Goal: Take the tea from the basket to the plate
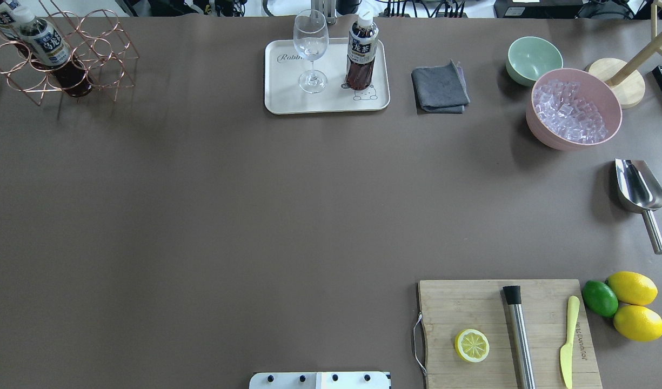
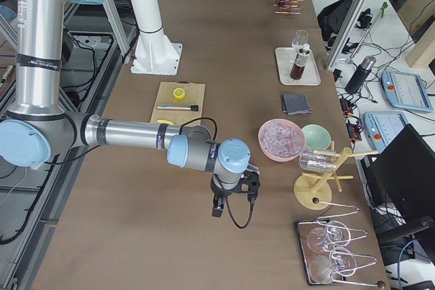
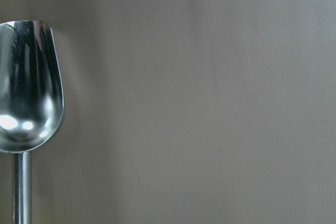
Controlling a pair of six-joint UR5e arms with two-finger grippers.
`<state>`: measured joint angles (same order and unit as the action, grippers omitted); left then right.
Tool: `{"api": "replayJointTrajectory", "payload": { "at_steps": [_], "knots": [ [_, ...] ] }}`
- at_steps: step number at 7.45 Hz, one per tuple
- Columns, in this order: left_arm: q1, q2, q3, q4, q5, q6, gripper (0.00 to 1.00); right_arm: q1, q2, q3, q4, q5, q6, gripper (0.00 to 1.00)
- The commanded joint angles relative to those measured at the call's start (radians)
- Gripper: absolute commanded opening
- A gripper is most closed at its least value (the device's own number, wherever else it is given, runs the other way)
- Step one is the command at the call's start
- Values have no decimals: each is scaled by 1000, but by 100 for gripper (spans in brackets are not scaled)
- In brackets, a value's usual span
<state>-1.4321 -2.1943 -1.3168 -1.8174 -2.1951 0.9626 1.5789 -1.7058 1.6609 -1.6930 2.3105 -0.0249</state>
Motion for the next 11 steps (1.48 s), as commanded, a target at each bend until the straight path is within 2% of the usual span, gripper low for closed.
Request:
{"api": "replayJointTrajectory", "payload": {
  "at_steps": [1, 4, 5, 6, 7, 10, 11],
  "knots": [
    [16, 7, 4, -6, 1, 1, 0, 1, 5, -3, -5, 1, -13, 100],
    [18, 5, 10, -10, 3, 1, 0, -25, 5, -15, -7, -12, -4, 100],
    [19, -2, 8, -7, 5, -2, 26, -33, 6, -15, -7, -35, -1, 100],
    [24, -2, 7, -10, 27, -7, 89, -34, 9, -1, -8, -36, 0, 100],
    [24, -2, 4, -10, 35, -8, 98, -37, 6, 5, -16, -40, 2, 100],
    [21, 1, 2, -10, 34, -11, 98, -34, -3, 39, -16, -75, 2, 100],
    [12, 8, -21, -10, 31, -74, 98, -24, -5, 43, -14, -75, 2, 100]
  ]
}}
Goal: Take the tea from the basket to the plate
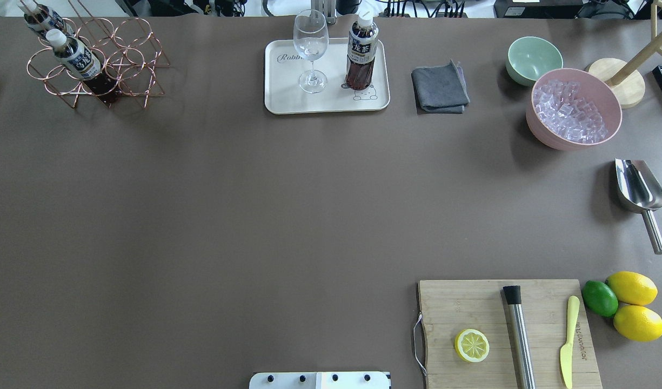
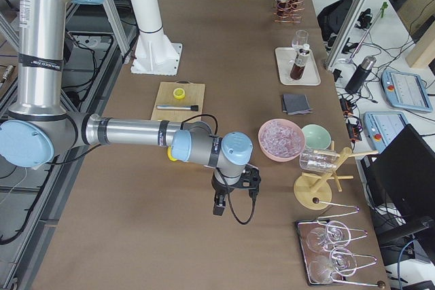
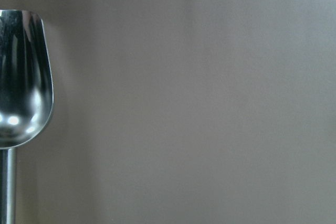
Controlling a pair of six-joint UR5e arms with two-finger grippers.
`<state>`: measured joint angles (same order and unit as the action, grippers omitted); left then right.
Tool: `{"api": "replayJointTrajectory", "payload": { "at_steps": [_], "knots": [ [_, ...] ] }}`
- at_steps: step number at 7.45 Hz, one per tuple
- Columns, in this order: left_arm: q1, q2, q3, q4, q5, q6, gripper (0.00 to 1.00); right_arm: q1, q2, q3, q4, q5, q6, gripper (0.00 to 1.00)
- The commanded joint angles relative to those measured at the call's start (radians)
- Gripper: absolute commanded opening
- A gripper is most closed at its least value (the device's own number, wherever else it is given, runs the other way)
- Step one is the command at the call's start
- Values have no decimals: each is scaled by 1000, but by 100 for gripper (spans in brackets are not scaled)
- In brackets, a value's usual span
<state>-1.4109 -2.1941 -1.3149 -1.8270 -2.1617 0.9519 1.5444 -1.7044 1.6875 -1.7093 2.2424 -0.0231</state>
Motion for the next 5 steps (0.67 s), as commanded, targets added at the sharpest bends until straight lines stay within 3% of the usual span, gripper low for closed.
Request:
{"api": "replayJointTrajectory", "payload": {
  "at_steps": [1, 2, 4, 5],
  "knots": [
    [-28, 43, -71, -24, -4, -213, 98, 37, -4, 20, 0, -13, 0, 100],
    [-37, 110, -125, -114, -3, -451, 98, 77, -9, 40, -1, -17, 0, 100],
    [-43, 288, -147, -465, -1, -1082, 98, 91, -30, 41, -1, -11, 0, 100],
    [-46, 334, -141, -486, 0, -1260, 98, 89, -32, 32, -3, -17, 0, 100]
  ]
}}
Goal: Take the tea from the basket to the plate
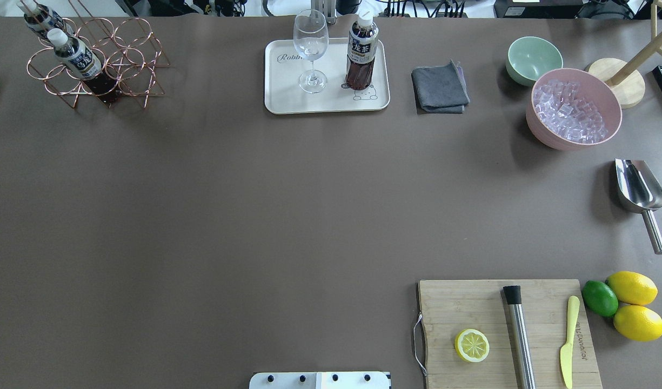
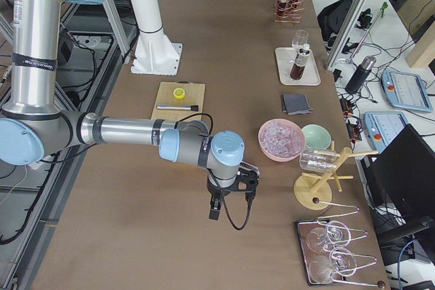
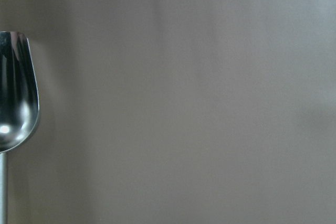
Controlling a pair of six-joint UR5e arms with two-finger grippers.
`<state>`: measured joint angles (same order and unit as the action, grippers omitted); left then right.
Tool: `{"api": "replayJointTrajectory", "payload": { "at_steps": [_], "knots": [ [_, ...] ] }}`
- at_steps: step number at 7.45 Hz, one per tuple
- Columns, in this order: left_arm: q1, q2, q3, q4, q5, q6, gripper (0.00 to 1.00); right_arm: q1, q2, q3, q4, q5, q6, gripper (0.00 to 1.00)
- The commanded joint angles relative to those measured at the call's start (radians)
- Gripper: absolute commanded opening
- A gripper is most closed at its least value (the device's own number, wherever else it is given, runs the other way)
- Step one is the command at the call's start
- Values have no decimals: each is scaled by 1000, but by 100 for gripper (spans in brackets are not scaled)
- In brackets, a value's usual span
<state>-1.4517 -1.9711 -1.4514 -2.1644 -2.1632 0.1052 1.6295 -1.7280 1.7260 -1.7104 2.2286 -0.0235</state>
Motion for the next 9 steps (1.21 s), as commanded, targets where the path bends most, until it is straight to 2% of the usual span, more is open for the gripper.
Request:
{"api": "replayJointTrajectory", "payload": {
  "at_steps": [1, 2, 3, 5, 6, 8, 9],
  "knots": [
    [-24, 124, 6, -109, -7, -415, 98, 4, -27, -8, 3, 5, 1, 100],
    [-32, 130, 6, -22, -19, -411, 98, 4, -19, -3, 6, 0, 1, 100],
    [-59, 132, 8, 71, -121, -371, 98, 6, -22, 6, 2, 11, 1, 100],
    [-178, 146, 29, 345, -409, -360, 98, 6, -27, 23, 2, 49, 1, 100],
    [-228, 228, 22, 359, -459, -358, 98, 9, -27, 27, 2, 57, -9, 100],
    [-234, 291, 40, 379, -362, -215, 98, 9, -28, 40, 8, 89, -15, 100],
    [-231, 297, 29, 479, -295, -170, 98, 9, -28, 37, 9, 86, -15, 100]
  ]
}}
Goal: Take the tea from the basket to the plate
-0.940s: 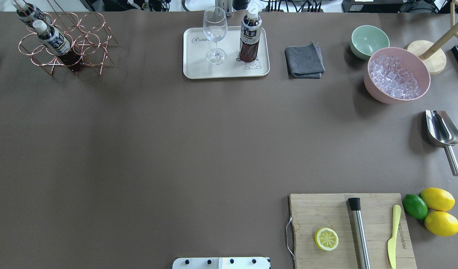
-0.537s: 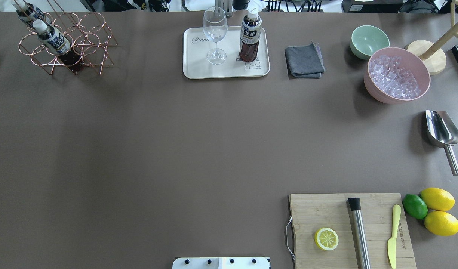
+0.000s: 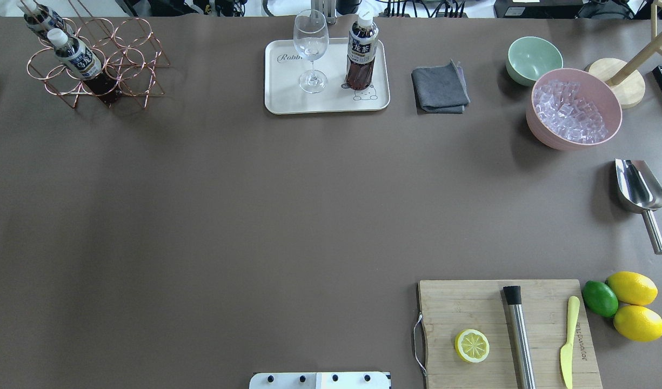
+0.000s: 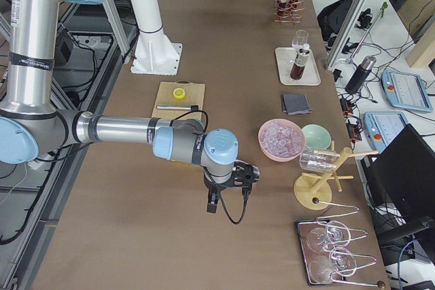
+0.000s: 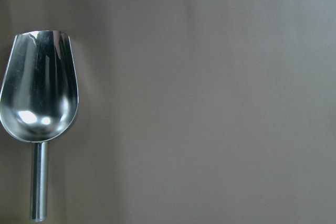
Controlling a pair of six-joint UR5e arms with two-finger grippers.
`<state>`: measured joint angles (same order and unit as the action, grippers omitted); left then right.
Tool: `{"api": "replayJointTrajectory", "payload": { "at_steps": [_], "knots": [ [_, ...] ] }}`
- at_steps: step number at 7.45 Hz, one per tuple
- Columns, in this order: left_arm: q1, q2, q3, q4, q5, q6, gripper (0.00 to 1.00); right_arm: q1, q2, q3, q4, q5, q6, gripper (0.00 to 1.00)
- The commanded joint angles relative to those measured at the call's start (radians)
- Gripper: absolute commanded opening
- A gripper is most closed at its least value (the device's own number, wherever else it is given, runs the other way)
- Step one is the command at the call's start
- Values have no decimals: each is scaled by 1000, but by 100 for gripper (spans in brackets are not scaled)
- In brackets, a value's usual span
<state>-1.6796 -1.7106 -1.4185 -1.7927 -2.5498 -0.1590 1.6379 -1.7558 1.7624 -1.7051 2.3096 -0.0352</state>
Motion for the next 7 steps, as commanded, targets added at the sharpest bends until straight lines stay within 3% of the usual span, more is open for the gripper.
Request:
{"api": "replayJointTrajectory", "payload": {
  "at_steps": [1, 4, 7],
  "knots": [
    [-3, 37, -7, 187, 94, 151, 98, 0, 1, -1, 4, 10, -3, 100],
    [58, 31, -46, 204, 190, 207, 98, 0, 12, -6, 7, -7, 0, 100],
    [113, 49, -167, 313, 217, 205, 98, 0, 6, -41, 129, -35, 1, 100]
  ]
}}
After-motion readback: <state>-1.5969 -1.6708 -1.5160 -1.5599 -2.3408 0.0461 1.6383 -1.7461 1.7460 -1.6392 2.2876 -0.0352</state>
